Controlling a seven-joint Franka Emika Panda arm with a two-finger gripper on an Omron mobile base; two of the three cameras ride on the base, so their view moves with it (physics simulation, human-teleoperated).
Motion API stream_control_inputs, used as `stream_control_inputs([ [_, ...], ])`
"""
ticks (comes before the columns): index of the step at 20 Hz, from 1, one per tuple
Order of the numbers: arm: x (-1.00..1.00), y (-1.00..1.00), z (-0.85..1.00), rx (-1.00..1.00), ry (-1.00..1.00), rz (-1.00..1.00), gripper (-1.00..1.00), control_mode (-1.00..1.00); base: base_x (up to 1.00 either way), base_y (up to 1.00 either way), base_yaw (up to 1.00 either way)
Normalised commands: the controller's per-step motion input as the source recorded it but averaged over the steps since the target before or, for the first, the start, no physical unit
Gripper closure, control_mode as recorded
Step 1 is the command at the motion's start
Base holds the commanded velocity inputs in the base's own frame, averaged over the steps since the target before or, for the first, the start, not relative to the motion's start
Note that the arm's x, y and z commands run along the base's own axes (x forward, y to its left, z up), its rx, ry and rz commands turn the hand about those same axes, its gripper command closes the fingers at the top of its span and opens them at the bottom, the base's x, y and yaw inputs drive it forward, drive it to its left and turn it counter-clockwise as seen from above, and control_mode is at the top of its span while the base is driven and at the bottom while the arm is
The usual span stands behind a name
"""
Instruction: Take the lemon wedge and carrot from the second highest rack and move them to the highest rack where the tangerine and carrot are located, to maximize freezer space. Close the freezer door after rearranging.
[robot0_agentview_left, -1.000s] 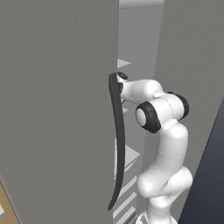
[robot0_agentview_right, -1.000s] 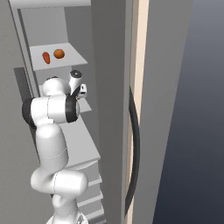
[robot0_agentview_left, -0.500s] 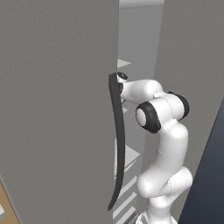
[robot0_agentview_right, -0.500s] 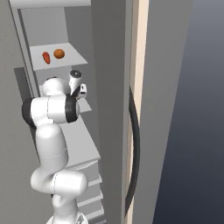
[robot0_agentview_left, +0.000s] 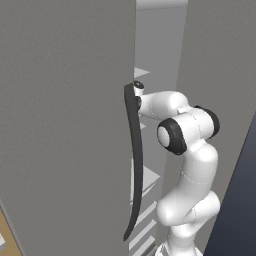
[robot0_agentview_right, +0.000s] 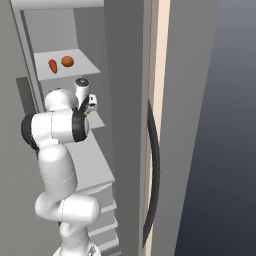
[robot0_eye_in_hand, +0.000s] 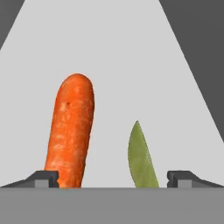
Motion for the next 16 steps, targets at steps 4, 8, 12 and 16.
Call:
stream_control_inputs([
  [4, -0.31, -0.20, 0.00, 0.00, -0.08, 0.00, -1.00, -1.00, 0.00, 0.00, 0.00],
  [8, -0.11, -0.21, 0.01, 0.00, -0.02, 0.00, -1.00, -1.00, 0.00, 0.00, 0.00],
  [12, 0.03, -0.24, 0.00, 0.00, 0.00, -0.04, -1.00, -1.00, 0.00, 0.00, 0.00],
  [16, 0.19, -0.06, 0.00, 0.00, 0.00, -0.03, -1.00, -1.00, 0.00, 0.00, 0.00],
])
